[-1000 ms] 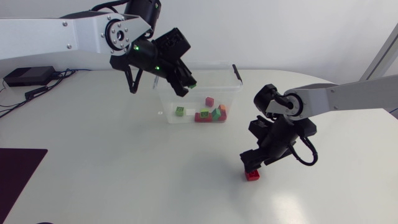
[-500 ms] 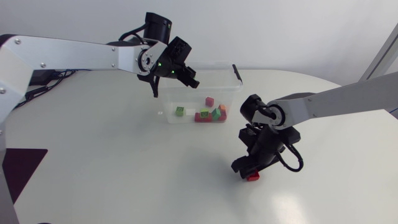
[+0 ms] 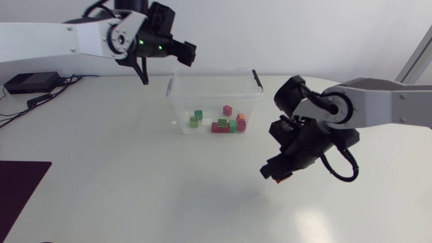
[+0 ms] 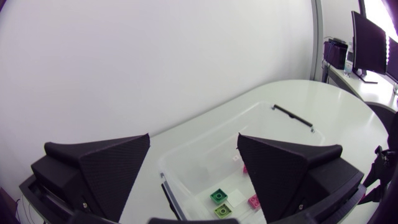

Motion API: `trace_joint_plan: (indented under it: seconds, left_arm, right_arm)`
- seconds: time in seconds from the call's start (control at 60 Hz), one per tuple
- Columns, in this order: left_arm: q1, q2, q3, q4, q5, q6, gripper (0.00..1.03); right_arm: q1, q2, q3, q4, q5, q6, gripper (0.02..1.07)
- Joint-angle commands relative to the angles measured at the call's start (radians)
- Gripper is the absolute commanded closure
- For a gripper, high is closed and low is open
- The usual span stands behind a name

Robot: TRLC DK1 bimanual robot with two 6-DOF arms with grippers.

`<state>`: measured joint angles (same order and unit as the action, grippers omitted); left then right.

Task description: Pick up the duplo bricks and place them in the container

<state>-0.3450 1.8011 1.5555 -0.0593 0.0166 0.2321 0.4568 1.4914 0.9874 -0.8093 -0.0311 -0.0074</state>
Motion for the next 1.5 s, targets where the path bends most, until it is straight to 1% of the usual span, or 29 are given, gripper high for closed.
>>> trace_joint_plan:
  seconds: [0.0,0.067,0.233,0.25,0.283,0.3,0.317,0.4,0.483,0.55,0.65,0.7,0.783,0.883,0.9,0.95,0.967,0.983,1.0,1.017,1.033,1.083,1.117,1.2,1.25,1.267,1.317,1.417,1.483]
  left_arm:
    - [0.017,-0.143,-0.080,0.027,-0.006,-0.048,0.03]
    - [0.029,-0.229,-0.144,0.058,-0.006,-0.053,0.03]
    - [0.063,-0.440,-0.324,0.065,-0.007,-0.068,0.04]
    - [0.075,-0.490,-0.377,0.081,-0.012,-0.068,0.04]
    - [0.084,-0.522,-0.414,0.095,-0.015,-0.065,0.04]
    - [0.086,-0.528,-0.422,0.095,-0.017,-0.063,0.04]
    - [0.106,-0.556,-0.453,0.098,-0.020,-0.062,0.04]
    - [0.135,-0.603,-0.509,0.101,-0.021,-0.059,0.04]
    - [0.156,-0.671,-0.595,0.128,-0.027,-0.047,0.04]
    - [0.159,-0.720,-0.657,0.136,-0.035,-0.027,0.04]
    - [0.150,-0.803,-0.769,0.187,-0.043,-0.024,0.04]
    - [0.150,-0.842,-0.819,0.204,-0.043,-0.025,0.04]
    - [0.155,-0.890,-0.884,0.214,-0.043,-0.027,0.04]
    - [0.164,-0.970,-1.003,0.250,-0.043,-0.037,0.04]
    - [0.167,-0.977,-1.016,0.256,-0.043,-0.039,0.04]
    - [0.176,-1.007,-1.058,0.285,-0.043,-0.043,0.04]
    - [0.182,-1.025,-1.078,0.294,-0.043,-0.047,0.04]
    - [0.182,-1.028,-1.081,0.296,-0.043,-0.047,0.04]
    - [0.192,-1.056,-1.106,0.308,-0.043,-0.056,0.04]
    - [0.192,-1.066,-1.118,0.317,-0.043,-0.059,0.04]
    - [0.193,-1.079,-1.129,0.323,-0.043,-0.059,0.04]
    - [0.205,-1.094,-1.140,0.325,-0.043,-0.059,0.04]
    - [0.238,-1.106,-1.154,0.325,-0.043,-0.059,0.04]
    - [0.256,-1.128,-1.170,0.323,-0.043,-0.059,0.04]
    - [0.261,-1.146,-1.189,0.325,-0.043,-0.060,0.04]
    - [0.271,-1.165,-1.206,0.325,-0.043,-0.060,0.04]
    - [0.274,-1.191,-1.229,0.326,-0.043,-0.060,0.04]
    - [0.287,-1.232,-1.269,0.328,-0.043,-0.060,0.04]
    - [0.296,-1.261,-1.299,0.340,-0.043,-0.060,0.04]
  right_arm:
    - [0.008,-0.031,0.073,-0.011,0.010,-0.003,0.78]
    - [0.008,-0.033,0.120,-0.001,0.013,-0.003,0.78]
    - [0.002,0.017,0.254,0.085,0.020,-0.013,0.78]
    - [0.002,0.033,0.280,0.090,0.019,-0.013,0.78]
    - [-0.001,0.049,0.301,0.113,0.019,-0.014,0.78]
    - [-0.006,0.059,0.315,0.148,0.020,-0.014,0.78]
    - [-0.006,0.070,0.327,0.162,0.020,-0.016,0.78]
    - [-0.012,0.132,0.404,0.199,0.020,-0.017,0.78]
    - [-0.010,0.179,0.461,0.229,0.019,-0.019,0.78]
    - [-0.010,0.216,0.505,0.268,0.020,-0.020,0.77]
    - [-0.012,0.279,0.577,0.321,0.023,-0.028,0.77]
    - [-0.013,0.317,0.606,0.368,0.043,-0.042,0.77]
    - [-0.023,0.392,0.678,0.387,0.057,-0.055,0.77]
    - [-0.046,0.566,0.844,0.398,0.076,-0.059,0.75]
    - [-0.049,0.579,0.858,0.400,0.079,-0.059,0.74]
    - [-0.055,0.641,0.922,0.398,0.085,-0.062,0.59]
    - [-0.058,0.673,0.962,0.384,0.085,-0.063,0.47]
    - [-0.060,0.691,0.985,0.372,0.086,-0.065,0.38]
    - [-0.060,0.710,1.013,0.360,0.091,-0.065,0.24]
    - [-0.060,0.718,1.025,0.357,0.099,-0.066,0.14]
    - [-0.058,0.719,1.031,0.357,0.105,-0.071,0.07]
    - [-0.055,0.708,1.030,0.357,0.111,-0.071,0.06]
    - [-0.053,0.687,1.014,0.357,0.123,-0.069,0.06]
    - [-0.052,0.626,0.956,0.360,0.140,-0.071,0.07]
    - [-0.052,0.556,0.887,0.375,0.155,-0.071,0.07]
    - [-0.046,0.498,0.821,0.378,0.183,-0.072,0.07]
    - [-0.033,0.412,0.734,0.377,0.217,-0.088,0.07]
    - [-0.020,0.248,0.570,0.369,0.215,-0.088,0.07]
    - [-0.009,0.155,0.478,0.335,0.195,-0.089,0.07]
